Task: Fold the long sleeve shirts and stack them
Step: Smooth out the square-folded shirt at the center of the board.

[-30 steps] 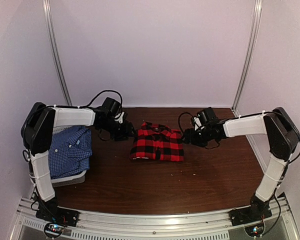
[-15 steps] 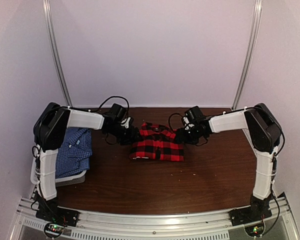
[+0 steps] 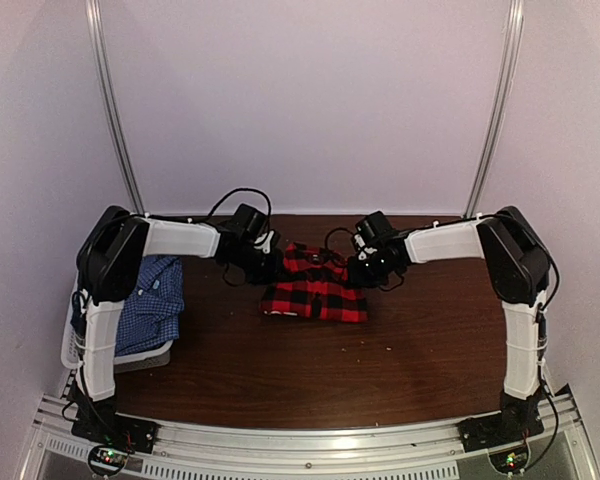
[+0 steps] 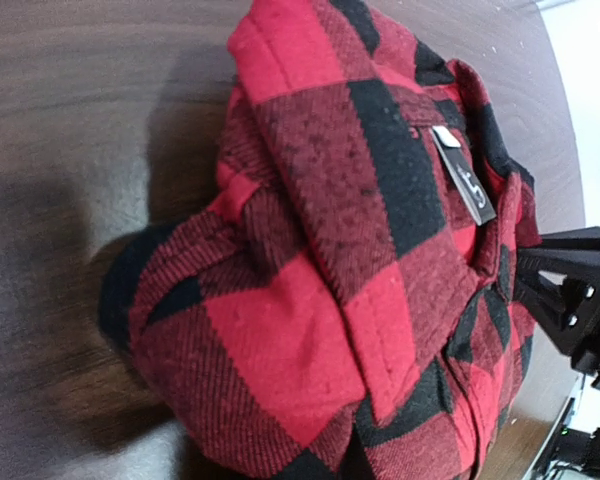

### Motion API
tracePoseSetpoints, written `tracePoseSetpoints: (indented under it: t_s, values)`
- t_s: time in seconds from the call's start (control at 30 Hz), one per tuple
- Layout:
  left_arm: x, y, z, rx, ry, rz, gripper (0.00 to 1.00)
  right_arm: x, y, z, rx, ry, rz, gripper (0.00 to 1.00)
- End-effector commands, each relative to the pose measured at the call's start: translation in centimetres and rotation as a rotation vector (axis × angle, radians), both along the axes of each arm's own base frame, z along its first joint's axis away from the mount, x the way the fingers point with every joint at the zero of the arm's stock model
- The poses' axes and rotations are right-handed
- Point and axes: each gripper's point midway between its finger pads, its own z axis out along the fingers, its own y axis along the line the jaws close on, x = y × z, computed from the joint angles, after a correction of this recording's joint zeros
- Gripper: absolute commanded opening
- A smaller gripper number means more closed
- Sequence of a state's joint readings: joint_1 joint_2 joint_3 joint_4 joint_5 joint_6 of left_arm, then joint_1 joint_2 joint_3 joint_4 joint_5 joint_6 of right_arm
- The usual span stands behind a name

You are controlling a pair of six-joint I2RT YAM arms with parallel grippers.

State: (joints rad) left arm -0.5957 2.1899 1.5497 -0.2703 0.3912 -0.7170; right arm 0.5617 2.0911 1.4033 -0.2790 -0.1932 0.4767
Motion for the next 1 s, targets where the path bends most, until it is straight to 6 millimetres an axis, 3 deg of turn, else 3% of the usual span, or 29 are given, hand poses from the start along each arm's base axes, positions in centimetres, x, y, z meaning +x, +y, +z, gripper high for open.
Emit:
tracePoseSetpoints:
  t_s: [0.0, 0.17, 0.3, 0.33, 0.43, 0.5, 0.63, 0.67, 0.73, 0.83, 0.97]
  values:
    - [0.8, -0.4, 4.3, -0.011, -0.101, 0.009, 0.00, -0.7, 1.9, 2.0, -0.001, -0.014, 0.047, 0.09]
    - [-0.5, 1.4, 7.9, 0.017, -0.150, 0.037, 0.00, -1.3, 3.3, 5.5, 0.026, -0.060, 0.079, 0.00]
    - [-2.2, 2.8, 7.7, 0.062, -0.129, 0.046, 0.00, -2.0, 3.1, 6.6, 0.024, -0.072, 0.082, 0.00]
    - [-2.5, 3.2, 7.0, 0.081, -0.119, 0.054, 0.06, -2.1, 2.7, 6.4, 0.014, -0.072, 0.076, 0.00]
    - [-3.0, 4.3, 4.9, 0.130, -0.091, 0.073, 0.40, -2.3, 1.1, 4.8, -0.028, -0.052, 0.051, 0.00]
    - [-2.8, 4.8, 4.3, 0.162, -0.101, 0.086, 0.54, -2.5, -0.6, 3.3, -0.051, -0.022, 0.032, 0.00]
    - [-1.9, 5.4, 4.1, 0.181, -0.116, 0.097, 0.63, -2.7, -4.0, 0.5, -0.078, 0.024, -0.016, 0.00]
    - [-1.7, 5.4, 4.2, 0.180, -0.118, 0.095, 0.63, -2.8, -4.5, 0.0, -0.084, 0.040, -0.018, 0.02]
    - [-1.5, 5.0, 4.7, 0.169, -0.130, 0.087, 0.63, -3.0, -5.2, -0.1, -0.102, 0.042, -0.020, 0.16]
    - [-1.3, 4.7, 5.4, 0.151, -0.137, 0.081, 0.58, -3.1, -5.3, 1.5, -0.087, 0.010, -0.025, 0.39]
    - [-1.6, 3.7, 6.5, 0.107, -0.143, 0.055, 0.50, -2.7, -5.9, 4.6, -0.096, -0.048, -0.050, 0.47]
